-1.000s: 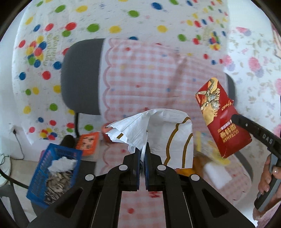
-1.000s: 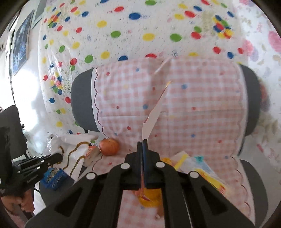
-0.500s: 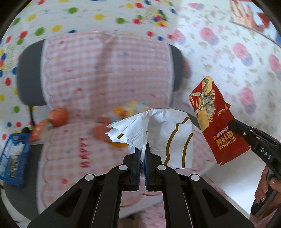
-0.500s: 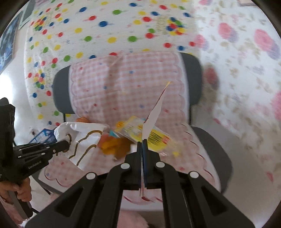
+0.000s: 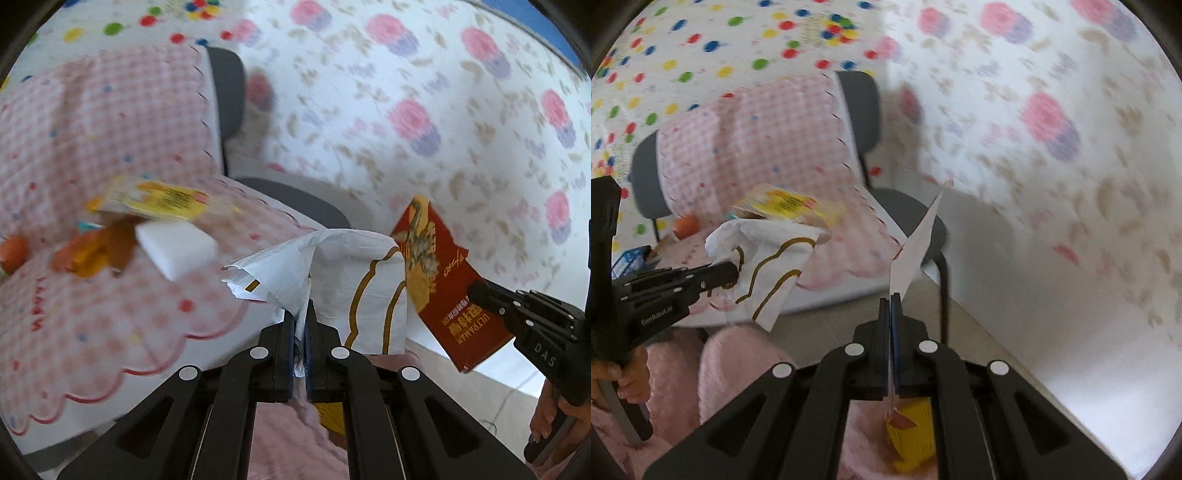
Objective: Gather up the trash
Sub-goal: 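Carry the napkin and red bag to the bin and release both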
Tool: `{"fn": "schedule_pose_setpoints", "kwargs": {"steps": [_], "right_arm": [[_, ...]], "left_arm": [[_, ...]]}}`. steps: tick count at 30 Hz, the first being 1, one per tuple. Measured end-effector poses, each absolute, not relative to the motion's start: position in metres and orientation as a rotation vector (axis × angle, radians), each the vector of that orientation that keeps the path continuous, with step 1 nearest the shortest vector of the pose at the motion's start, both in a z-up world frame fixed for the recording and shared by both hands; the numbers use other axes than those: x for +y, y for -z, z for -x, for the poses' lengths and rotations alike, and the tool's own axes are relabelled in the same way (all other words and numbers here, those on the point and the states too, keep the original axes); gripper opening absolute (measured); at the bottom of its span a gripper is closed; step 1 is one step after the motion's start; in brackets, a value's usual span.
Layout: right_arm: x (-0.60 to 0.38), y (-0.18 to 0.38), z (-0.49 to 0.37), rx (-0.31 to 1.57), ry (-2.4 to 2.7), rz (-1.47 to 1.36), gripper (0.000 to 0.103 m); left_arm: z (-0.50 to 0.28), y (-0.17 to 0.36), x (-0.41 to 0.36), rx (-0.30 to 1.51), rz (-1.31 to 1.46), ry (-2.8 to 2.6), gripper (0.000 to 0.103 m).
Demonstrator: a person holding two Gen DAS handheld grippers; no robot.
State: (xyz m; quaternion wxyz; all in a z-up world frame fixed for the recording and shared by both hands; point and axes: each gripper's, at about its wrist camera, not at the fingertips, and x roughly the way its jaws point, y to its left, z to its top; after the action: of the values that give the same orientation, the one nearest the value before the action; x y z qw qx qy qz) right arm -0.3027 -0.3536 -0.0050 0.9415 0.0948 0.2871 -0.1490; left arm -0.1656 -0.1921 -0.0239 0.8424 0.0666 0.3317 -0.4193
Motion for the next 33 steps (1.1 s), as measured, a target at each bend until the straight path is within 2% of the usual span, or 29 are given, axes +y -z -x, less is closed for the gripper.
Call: {"fn": "schedule_pose_setpoints", "kwargs": {"steps": [11, 22, 25, 27, 30, 33], "right_arm": [[-0.368, 0.024, 0.329, 0.609, 0.369, -0.246, 0.002], [-0.394, 0.052, 0.341, 0.645, 0.398, -0.333, 0.002], [-0.402, 0.061, 0.344, 0.652, 0.403, -0.358, 0.002], [-0.407, 0.064, 0.344, 0.658, 0.413, -0.368, 0.002], [-0.417, 0.068, 0.345, 0.66, 0.428, -0.396, 0.007], [-0.423, 0.068, 0.346, 0.654, 0.436, -0.408, 0.013]], "left_arm": [[0.177, 0.037, -0.219, 0.735, -0.204, 0.945, 0.005], [0.187, 0.075, -0.28, 0.822, -0.292, 1.04, 0.007], [0.186, 0.081, -0.293, 0.832, -0.3, 1.053, 0.015], [0.186, 0.082, -0.3, 0.828, -0.3, 1.066, 0.034], [0.185, 0.082, -0.306, 0.828, -0.293, 1.086, 0.044], [0.184, 0.079, -0.305, 0.815, -0.296, 1.078, 0.047]]}}
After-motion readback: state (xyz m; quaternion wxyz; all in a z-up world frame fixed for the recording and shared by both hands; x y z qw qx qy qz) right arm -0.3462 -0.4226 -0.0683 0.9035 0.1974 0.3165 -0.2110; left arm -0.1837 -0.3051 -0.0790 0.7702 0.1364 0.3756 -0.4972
